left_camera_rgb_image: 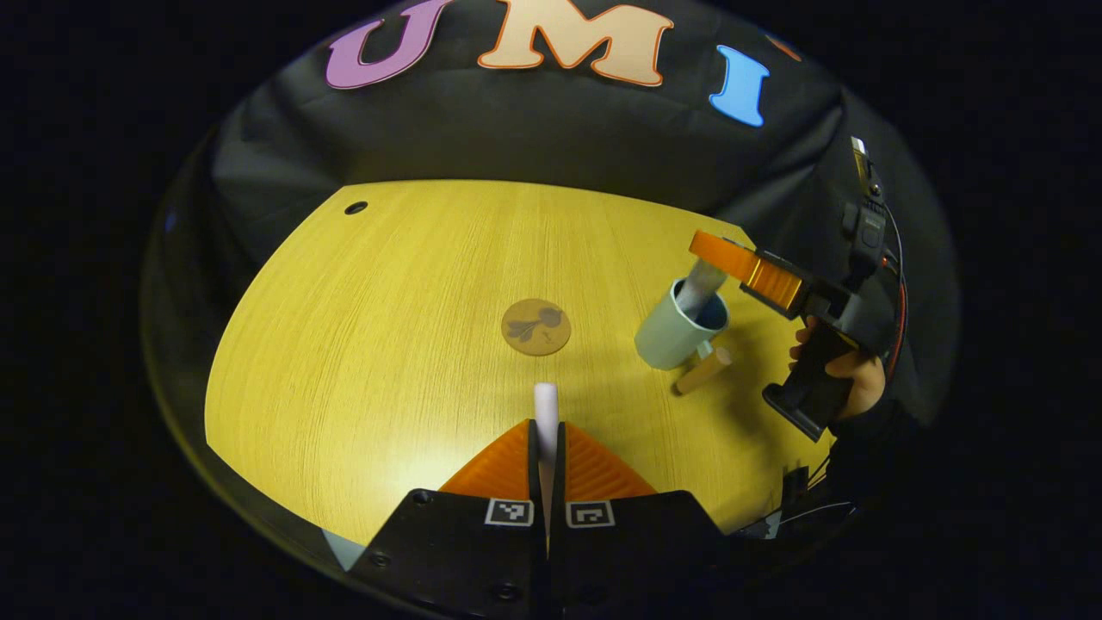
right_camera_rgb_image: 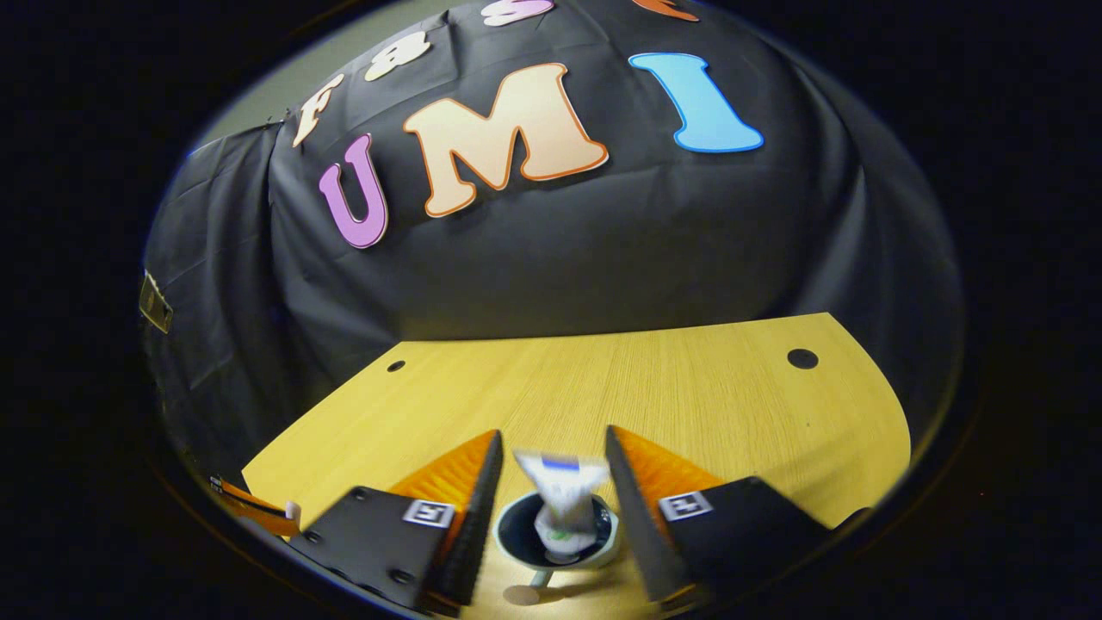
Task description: Put the toothbrush and toothpaste on the desktop into the cup, then pick up the cup and place it on the coaster on the desktop.
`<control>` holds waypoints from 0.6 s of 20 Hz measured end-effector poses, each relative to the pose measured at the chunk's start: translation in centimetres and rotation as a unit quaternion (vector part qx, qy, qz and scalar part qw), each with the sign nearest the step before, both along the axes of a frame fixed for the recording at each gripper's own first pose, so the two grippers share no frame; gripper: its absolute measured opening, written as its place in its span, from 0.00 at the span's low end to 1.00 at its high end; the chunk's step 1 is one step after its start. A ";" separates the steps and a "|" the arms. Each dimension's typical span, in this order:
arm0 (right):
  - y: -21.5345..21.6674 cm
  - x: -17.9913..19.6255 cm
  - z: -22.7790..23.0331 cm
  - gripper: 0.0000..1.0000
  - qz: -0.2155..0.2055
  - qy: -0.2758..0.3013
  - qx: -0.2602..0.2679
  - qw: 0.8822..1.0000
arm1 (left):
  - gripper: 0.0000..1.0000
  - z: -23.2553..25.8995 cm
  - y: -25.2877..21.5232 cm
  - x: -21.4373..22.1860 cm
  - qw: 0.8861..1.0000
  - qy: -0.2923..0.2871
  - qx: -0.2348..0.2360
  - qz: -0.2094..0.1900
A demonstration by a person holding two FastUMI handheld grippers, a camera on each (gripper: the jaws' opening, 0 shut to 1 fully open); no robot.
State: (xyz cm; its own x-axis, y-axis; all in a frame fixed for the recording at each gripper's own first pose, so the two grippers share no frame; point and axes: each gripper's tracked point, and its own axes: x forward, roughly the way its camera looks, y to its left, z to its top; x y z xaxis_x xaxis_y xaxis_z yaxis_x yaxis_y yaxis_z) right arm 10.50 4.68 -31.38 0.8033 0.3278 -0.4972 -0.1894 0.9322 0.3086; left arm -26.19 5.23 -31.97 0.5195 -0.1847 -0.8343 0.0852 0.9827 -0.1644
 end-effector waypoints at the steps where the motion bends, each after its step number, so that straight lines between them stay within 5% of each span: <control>1: -0.5 -0.1 0.3 0.80 -0.005 -0.004 0.000 1.000 | 0.00 -0.2 -0.8 1.0 1.000 -0.004 -0.004 -0.003; 2: -0.9 -0.5 0.8 0.98 -0.009 -0.006 0.002 1.000 | 0.00 -0.8 -1.0 2.0 1.000 -0.007 -0.007 -0.006; 12: -7.8 -6.3 2.4 0.96 -0.063 0.017 0.009 0.998 | 0.00 0.8 0.3 14.6 0.993 -0.095 -0.050 -0.045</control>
